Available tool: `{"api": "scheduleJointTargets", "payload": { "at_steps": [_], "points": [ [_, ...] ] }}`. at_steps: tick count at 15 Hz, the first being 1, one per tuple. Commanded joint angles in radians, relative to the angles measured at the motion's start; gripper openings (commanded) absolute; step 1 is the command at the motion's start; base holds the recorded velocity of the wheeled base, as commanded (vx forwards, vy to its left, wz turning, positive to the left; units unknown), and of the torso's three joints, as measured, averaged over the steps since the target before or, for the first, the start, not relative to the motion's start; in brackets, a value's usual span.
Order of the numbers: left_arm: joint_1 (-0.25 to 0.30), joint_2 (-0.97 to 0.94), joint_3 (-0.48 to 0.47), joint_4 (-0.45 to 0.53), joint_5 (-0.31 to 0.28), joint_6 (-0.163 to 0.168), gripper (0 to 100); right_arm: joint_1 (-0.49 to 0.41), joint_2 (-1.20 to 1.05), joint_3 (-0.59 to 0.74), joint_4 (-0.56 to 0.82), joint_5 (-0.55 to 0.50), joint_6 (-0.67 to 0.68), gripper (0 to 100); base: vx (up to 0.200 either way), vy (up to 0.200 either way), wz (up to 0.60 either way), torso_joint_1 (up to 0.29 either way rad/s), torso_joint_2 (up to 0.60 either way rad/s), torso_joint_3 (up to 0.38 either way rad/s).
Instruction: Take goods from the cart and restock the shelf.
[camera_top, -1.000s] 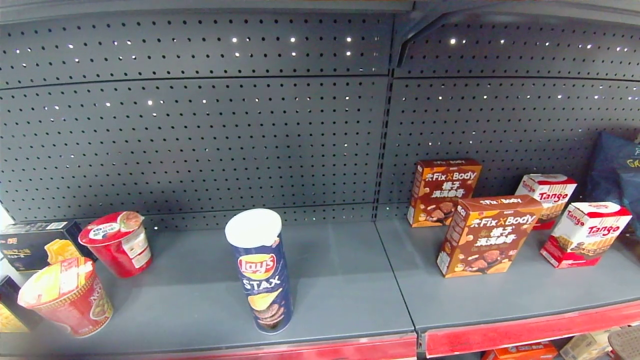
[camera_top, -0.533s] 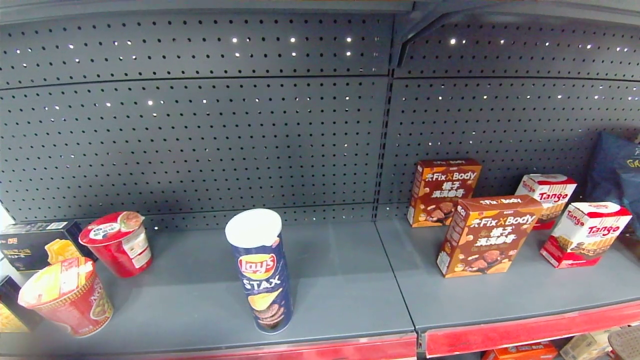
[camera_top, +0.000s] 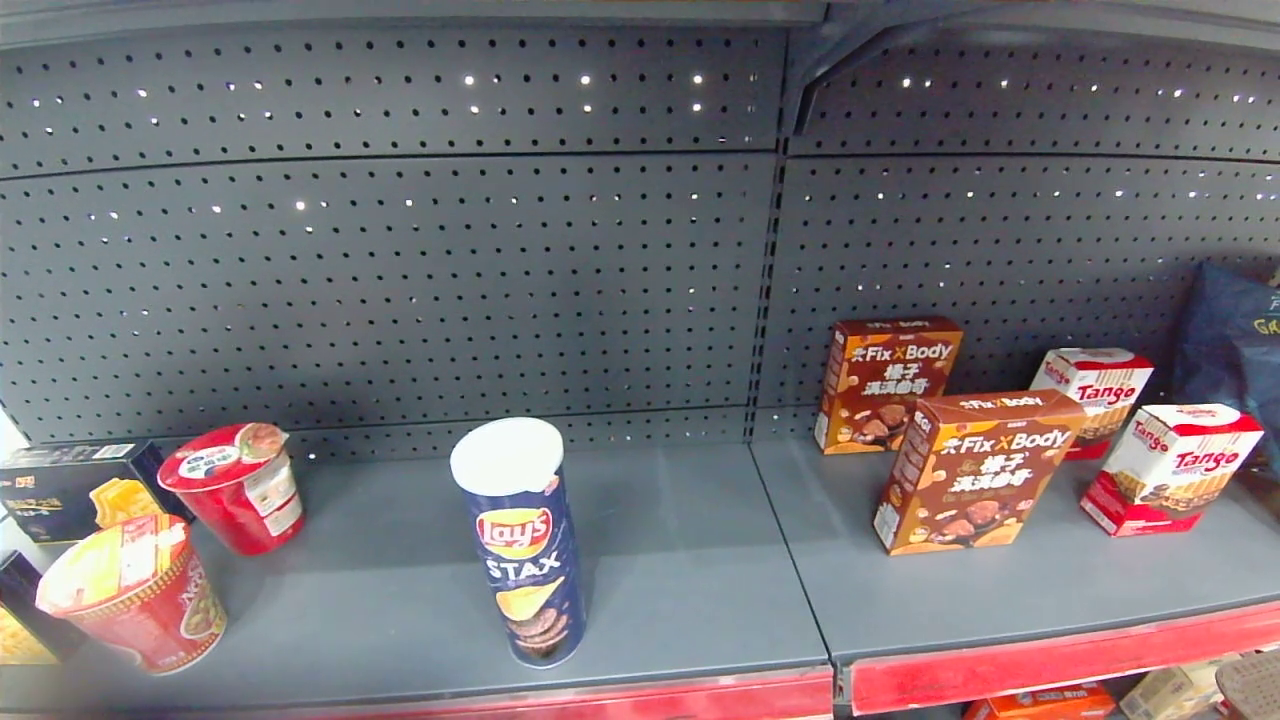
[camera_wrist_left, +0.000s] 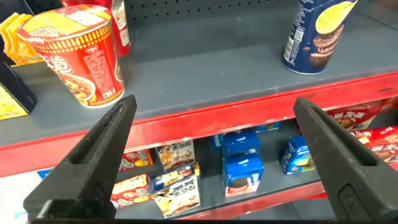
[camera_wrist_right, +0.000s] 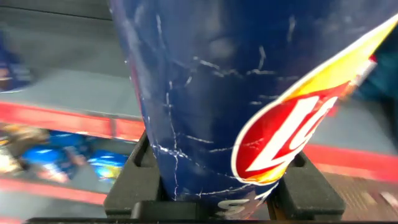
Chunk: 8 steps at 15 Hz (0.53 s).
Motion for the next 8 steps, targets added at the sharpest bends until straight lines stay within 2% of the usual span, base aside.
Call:
{"api": "scheduleJointTargets", "payload": {
  "at_steps": [1, 3, 6, 8],
  "points": [
    [0.0, 0.006, 0.0, -0.001, 0.0, 0.0, 100, 0.082, 0.197, -0.129, -0.005, 0.098, 0.001, 0, 0.0, 0.0, 0.0, 0.0, 0.0, 0.0],
    [0.0, 0.006, 0.0, -0.001, 0.0, 0.0, 100, 0.162, 0.348, -0.21, -0.044, 0.133, 0.011, 0, 0.0, 0.0, 0.0, 0.0, 0.0, 0.0],
    [0.0, 0.006, 0.0, -0.001, 0.0, 0.0, 100, 0.303, 0.529, -0.206, -0.243, 0.129, 0.011, 0, 0.0, 0.0, 0.0, 0.0, 0.0, 0.0],
    [0.0, 0.006, 0.0, -0.001, 0.0, 0.0, 100, 0.351, 0.63, -0.217, -0.297, 0.123, 0.009, 0, 0.0, 0.0, 0.0, 0.0, 0.0, 0.0]
  ]
}}
